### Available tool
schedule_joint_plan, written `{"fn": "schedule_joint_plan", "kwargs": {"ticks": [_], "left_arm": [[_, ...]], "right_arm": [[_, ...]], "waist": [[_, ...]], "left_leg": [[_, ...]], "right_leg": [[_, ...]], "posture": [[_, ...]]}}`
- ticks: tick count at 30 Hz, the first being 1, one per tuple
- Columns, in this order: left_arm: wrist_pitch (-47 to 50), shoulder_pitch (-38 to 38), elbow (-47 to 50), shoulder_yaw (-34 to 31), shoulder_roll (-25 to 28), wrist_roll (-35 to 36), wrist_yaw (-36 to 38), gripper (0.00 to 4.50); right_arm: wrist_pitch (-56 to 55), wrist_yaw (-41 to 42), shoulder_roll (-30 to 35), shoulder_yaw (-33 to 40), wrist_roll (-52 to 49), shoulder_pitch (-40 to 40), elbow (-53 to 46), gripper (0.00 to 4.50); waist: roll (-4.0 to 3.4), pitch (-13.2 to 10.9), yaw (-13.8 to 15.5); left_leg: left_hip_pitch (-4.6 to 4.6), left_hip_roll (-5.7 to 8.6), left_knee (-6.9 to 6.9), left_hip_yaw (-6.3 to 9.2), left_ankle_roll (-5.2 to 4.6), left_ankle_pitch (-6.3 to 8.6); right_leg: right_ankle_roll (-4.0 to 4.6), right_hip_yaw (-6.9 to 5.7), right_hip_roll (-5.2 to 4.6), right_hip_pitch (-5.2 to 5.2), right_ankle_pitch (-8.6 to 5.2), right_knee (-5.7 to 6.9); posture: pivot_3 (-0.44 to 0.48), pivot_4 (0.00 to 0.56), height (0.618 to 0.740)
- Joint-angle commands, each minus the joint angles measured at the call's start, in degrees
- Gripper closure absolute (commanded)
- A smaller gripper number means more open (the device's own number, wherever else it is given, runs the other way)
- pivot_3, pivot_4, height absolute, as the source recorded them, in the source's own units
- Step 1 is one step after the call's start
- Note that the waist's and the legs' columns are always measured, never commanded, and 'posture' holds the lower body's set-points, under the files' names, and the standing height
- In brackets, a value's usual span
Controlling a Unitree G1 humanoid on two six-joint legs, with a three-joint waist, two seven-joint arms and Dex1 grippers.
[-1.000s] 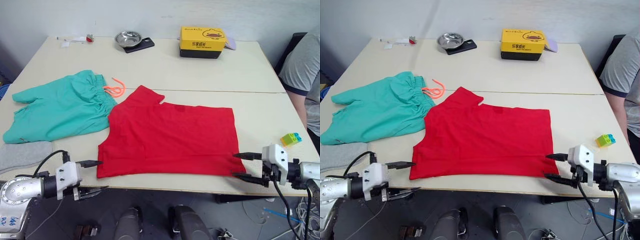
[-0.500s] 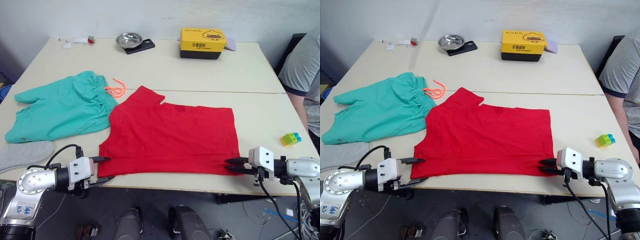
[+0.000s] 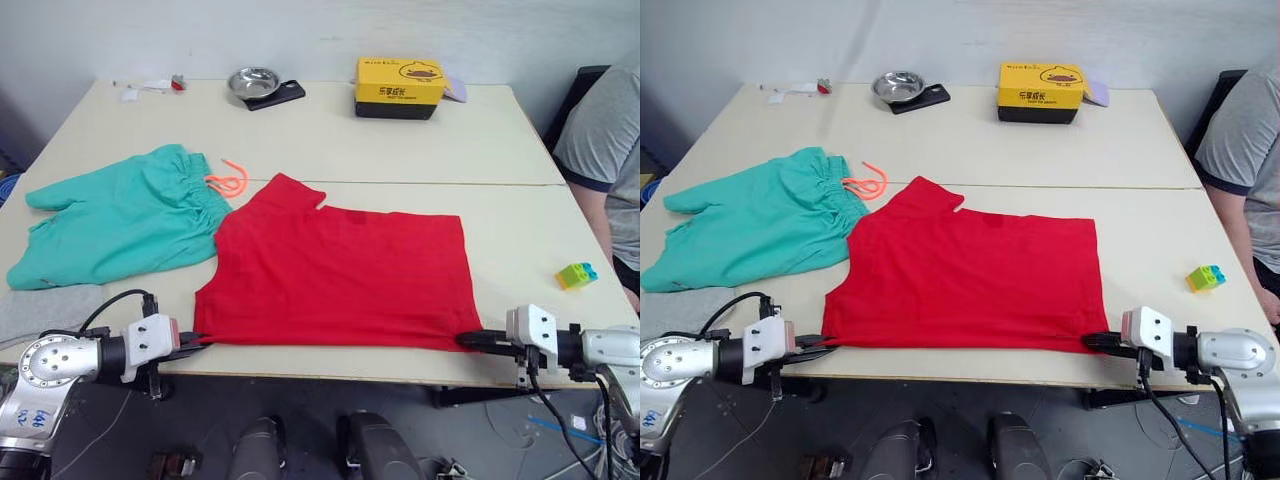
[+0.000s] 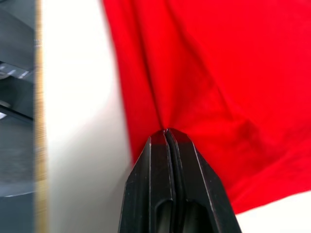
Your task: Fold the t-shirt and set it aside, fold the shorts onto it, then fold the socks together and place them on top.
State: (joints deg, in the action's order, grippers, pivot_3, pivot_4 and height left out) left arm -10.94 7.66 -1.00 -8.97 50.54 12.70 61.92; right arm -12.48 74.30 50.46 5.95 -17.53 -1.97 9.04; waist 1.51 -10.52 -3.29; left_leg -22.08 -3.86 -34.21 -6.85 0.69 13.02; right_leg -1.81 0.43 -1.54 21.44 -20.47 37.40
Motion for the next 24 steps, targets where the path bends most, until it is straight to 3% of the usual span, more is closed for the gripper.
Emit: {"fn": "schedule_joint_plan", "kwargs": {"ticks": [1, 9, 10, 14, 22, 23, 24], "left_arm": [[-0.1, 2.4, -2.2, -1.6, 1.9, -0.5, 1.2, 4.46], [-0.6, 4.8, -1.1, -2.9, 2.2, 0.2, 1.5, 4.46], [-0.4, 4.8, -0.8, -2.7, 2.0, 0.1, 1.2, 4.49], [0.1, 4.8, 0.3, -2.0, 1.5, 0.2, 0.9, 4.5], [0.3, 4.7, 0.2, -1.8, 1.6, 0.3, 0.9, 4.5], [0.3, 4.8, 0.3, -1.8, 1.6, 0.4, 0.9, 4.5], [0.4, 4.9, 0.4, -1.9, 1.6, 0.4, 0.9, 4.5]], "right_arm": [[2.1, -0.4, 1.2, 0.9, 0.0, -3.2, -2.6, 4.5], [3.1, -5.4, -0.7, 4.3, -1.1, -5.3, -5.8, 4.5], [4.7, -6.1, -1.3, 4.9, -3.0, -4.9, -6.5, 4.32], [4.1, -6.8, -1.5, 6.1, -3.8, -3.6, -8.0, 3.26], [2.8, -1.6, 2.7, 6.6, -3.1, -8.0, -11.1, 0.4], [2.3, -1.9, 2.7, 6.4, -2.4, -8.0, -11.1, 0.12], [1.9, -2.0, 2.6, 6.2, -1.9, -8.1, -11.1, 0.12]], "waist": [[0.03, 0.0, -0.1], [0.04, 0.0, -0.2], [0.04, 0.0, -0.2], [-0.01, 0.0, -0.2], [-0.05, 0.0, 0.1], [-0.06, 0.0, 0.1], [-0.06, 0.0, 0.0]], "left_leg": [[0.0, -0.01, 0.01, 0.0, 0.0, 0.0], [0.0, -0.03, 0.03, 0.0, 0.17, 0.1], [0.0, -0.02, 0.03, -0.01, 0.21, 0.12], [-0.02, -0.01, 0.03, -0.03, 0.21, 0.12], [-0.07, 0.0, 0.09, -0.02, 0.06, 0.04], [-0.06, 0.0, 0.09, -0.02, 0.06, 0.04], [-0.06, 0.01, 0.08, -0.03, 0.06, 0.04]], "right_leg": [[0.01, 0.0, 0.02, 0.01, -0.01, 0.0], [0.05, 0.01, 0.04, 0.04, -0.05, -0.01], [0.05, 0.02, 0.03, 0.04, -0.05, -0.01], [0.04, 0.03, 0.02, 0.06, -0.04, -0.01], [-0.01, 0.02, 0.03, 0.09, -0.11, -0.06], [-0.01, 0.02, 0.03, 0.08, -0.11, -0.06], [-0.02, 0.03, 0.03, 0.08, -0.11, -0.04]], "posture": [[0.0, 0.15, 0.74], [0.0, 0.15, 0.74], [0.0, 0.15, 0.74], [0.0, 0.15, 0.74], [0.0, 0.15, 0.74], [0.0, 0.15, 0.74], [0.0, 0.15, 0.74]]}}
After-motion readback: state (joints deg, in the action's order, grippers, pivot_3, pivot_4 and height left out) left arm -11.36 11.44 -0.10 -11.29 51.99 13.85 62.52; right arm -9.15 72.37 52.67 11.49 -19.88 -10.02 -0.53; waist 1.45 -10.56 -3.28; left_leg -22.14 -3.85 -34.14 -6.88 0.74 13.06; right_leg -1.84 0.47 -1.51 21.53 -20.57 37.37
